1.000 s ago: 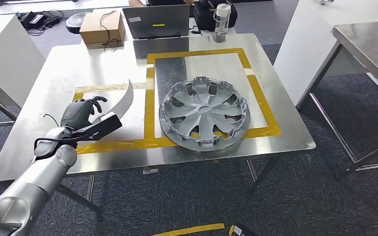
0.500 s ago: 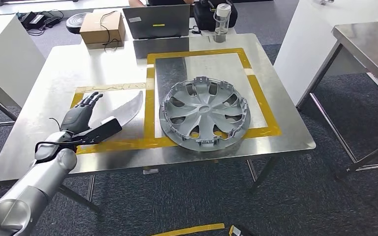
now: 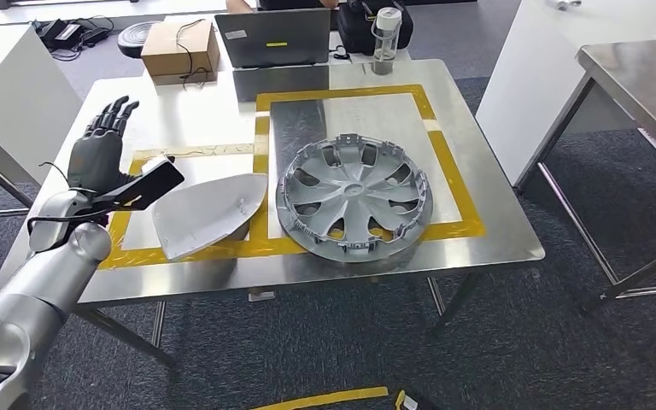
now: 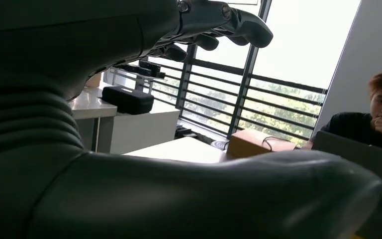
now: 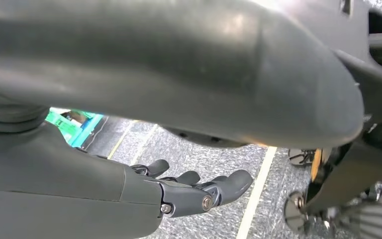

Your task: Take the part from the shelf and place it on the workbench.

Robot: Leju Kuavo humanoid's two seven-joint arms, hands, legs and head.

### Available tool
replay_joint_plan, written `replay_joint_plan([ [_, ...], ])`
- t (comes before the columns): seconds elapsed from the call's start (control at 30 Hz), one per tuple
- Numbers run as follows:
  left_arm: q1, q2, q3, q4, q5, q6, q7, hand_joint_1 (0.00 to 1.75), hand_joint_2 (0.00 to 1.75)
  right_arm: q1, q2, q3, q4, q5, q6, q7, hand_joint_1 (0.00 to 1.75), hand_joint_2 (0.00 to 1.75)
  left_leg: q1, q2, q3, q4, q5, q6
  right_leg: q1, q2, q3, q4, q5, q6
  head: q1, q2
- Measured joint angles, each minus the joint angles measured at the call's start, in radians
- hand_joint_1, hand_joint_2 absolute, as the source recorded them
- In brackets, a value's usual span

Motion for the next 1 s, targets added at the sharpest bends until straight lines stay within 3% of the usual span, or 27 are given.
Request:
replay_joint_plan([
  [0.07,-0.036,0.004,0.009,-0.014,0.000,-0.006,-0.014,0.00,0.00,-0.002,0.003,0.000,0.000,-0.002,0.001,0.000,0.00,0.00,0.014,-0.001,-0.015,0.033,-0.018,-0.022,-0.016,-0.003,0.050,-0.103,0.048,0.025,0.002,0.000],
  [0.1,-0.054,0.007,0.012,-0.022,-0.002,-0.013,-0.019,0.00,0.00,-0.003,0.006,0.000,0.000,-0.004,0.001,-0.001,0.00,0.00,0.017,-0.002,-0.027,0.056,-0.028,-0.035,-0.019,-0.002,0.067,-0.142,0.056,0.025,0.005,0.000],
  [0.13,-0.072,0.010,0.014,-0.030,-0.004,-0.020,-0.023,0.00,0.00,-0.004,0.009,0.000,0.000,-0.006,0.001,-0.003,0.00,0.00,0.017,-0.002,-0.039,0.073,-0.036,-0.045,-0.020,-0.002,0.073,-0.158,0.053,0.018,0.007,0.000],
  [0.23,-0.102,0.017,0.015,-0.045,-0.016,-0.032,-0.029,0.00,0.00,-0.006,0.013,-0.001,0.000,-0.009,0.002,-0.010,0.00,0.00,0.018,-0.004,-0.052,0.085,-0.040,-0.062,-0.012,0.000,0.062,-0.147,0.043,-0.024,0.008,0.000],
  [0.3,-0.107,0.020,0.015,-0.049,-0.022,-0.035,-0.029,0.00,0.00,-0.008,0.014,-0.001,0.000,-0.010,0.001,-0.011,0.00,0.00,0.019,-0.003,-0.063,0.112,-0.065,-0.063,-0.008,0.000,0.059,-0.150,0.050,-0.041,0.007,0.000],
  [0.4,-0.107,0.023,0.015,-0.050,-0.042,-0.038,-0.029,0.00,0.00,-0.008,0.014,-0.001,0.000,-0.013,0.000,-0.011,0.00,0.00,0.009,-0.004,-0.130,0.275,-0.164,-0.050,0.003,0.000,0.048,-0.158,0.067,-0.061,0.005,0.000],
  [0.47,-0.100,0.022,0.014,-0.048,-0.059,-0.039,-0.029,0.00,0.00,-0.008,0.014,-0.001,0.000,-0.018,-0.001,-0.011,0.00,0.00,-0.002,-0.004,-0.157,0.349,-0.192,-0.036,0.014,0.000,0.034,-0.160,0.080,-0.067,0.005,0.000],
  [0.5,-0.095,0.021,0.013,-0.047,-0.066,-0.039,-0.029,0.00,0.00,-0.008,0.014,-0.001,0.000,-0.020,-0.002,-0.011,0.00,0.00,-0.008,-0.004,-0.145,0.336,-0.180,-0.025,0.020,0.000,0.026,-0.160,0.088,-0.070,0.005,0.000],
  [0.57,-0.092,0.018,0.009,-0.047,-0.077,-0.040,-0.029,0.00,0.00,-0.008,0.015,-0.001,0.000,-0.025,-0.005,-0.011,0.00,0.00,-0.026,-0.005,-0.074,0.219,-0.136,0.004,0.028,0.001,0.010,-0.161,0.107,-0.071,0.005,0.000],
  [0.63,-0.092,0.012,0.003,-0.051,-0.085,-0.040,-0.028,0.00,0.00,-0.009,0.016,-0.001,0.000,-0.029,-0.007,-0.011,0.00,0.00,-0.043,-0.003,-0.021,0.113,-0.104,0.022,0.032,0.001,0.001,-0.167,0.127,-0.064,0.005,0.000],
  [0.7,-0.093,0.006,-0.001,-0.053,-0.089,-0.041,-0.025,0.00,0.00,-0.008,0.018,-0.001,0.000,-0.032,-0.009,-0.012,0.00,0.00,-0.053,-0.001,-0.020,0.088,-0.085,0.026,0.027,0.000,0.002,-0.182,0.148,-0.050,0.002,0.000],
  [0.77,-0.093,0.000,-0.003,-0.052,-0.091,-0.041,-0.021,0.00,0.00,-0.007,0.020,-0.002,0.000,-0.035,-0.013,-0.012,0.00,0.00,-0.053,-0.001,-0.027,0.073,-0.053,0.032,0.022,0.000,0.000,-0.199,0.161,-0.037,-0.001,0.000],
  [0.8,-0.093,-0.004,-0.004,-0.052,-0.093,-0.043,-0.019,0.00,0.00,-0.007,0.021,-0.002,0.000,-0.036,-0.015,-0.011,0.00,0.00,-0.051,0.001,-0.033,0.064,-0.034,0.036,0.022,0.000,-0.006,-0.193,0.144,-0.033,-0.001,0.000],
  [0.83,-0.092,-0.007,-0.006,-0.052,-0.095,-0.044,-0.018,0.00,0.00,-0.006,0.021,-0.002,0.000,-0.038,-0.017,-0.009,0.00,0.00,-0.047,0.002,-0.042,0.056,-0.015,0.039,0.022,0.000,-0.017,-0.167,0.105,-0.028,0.000,0.000],
  [0.9,-0.090,-0.010,-0.010,-0.051,-0.101,-0.047,-0.015,0.00,0.00,-0.006,0.022,-0.002,0.000,-0.039,-0.018,-0.003,0.00,0.00,-0.045,0.004,-0.070,0.051,0.014,0.045,0.020,0.000,-0.043,-0.059,-0.001,-0.020,0.002,0.000],
  [0.93,-0.087,-0.011,-0.012,-0.049,-0.103,-0.048,-0.014,0.00,0.00,-0.007,0.022,-0.002,0.000,-0.039,-0.018,-0.001,0.00,0.00,-0.045,0.004,-0.086,0.051,0.026,0.045,0.020,0.000,-0.052,0.003,-0.037,-0.016,0.002,0.000],
  [0.97,-0.083,-0.011,-0.013,-0.047,-0.105,-0.049,-0.013,0.00,0.00,-0.007,0.021,-0.002,0.000,-0.039,-0.019,0.000,0.00,0.00,-0.044,0.005,-0.102,0.053,0.038,0.044,0.019,0.000,-0.051,0.048,-0.047,-0.013,0.002,0.000],
  [1.0,-0.079,-0.012,-0.015,-0.045,-0.107,-0.049,-0.012,0.00,0.00,-0.007,0.021,-0.003,0.000,-0.039,-0.019,0.000,0.00,0.00,-0.043,0.005,-0.119,0.055,0.048,0.042,0.019,0.000,-0.038,0.067,-0.038,-0.010,0.002,0.000],
])
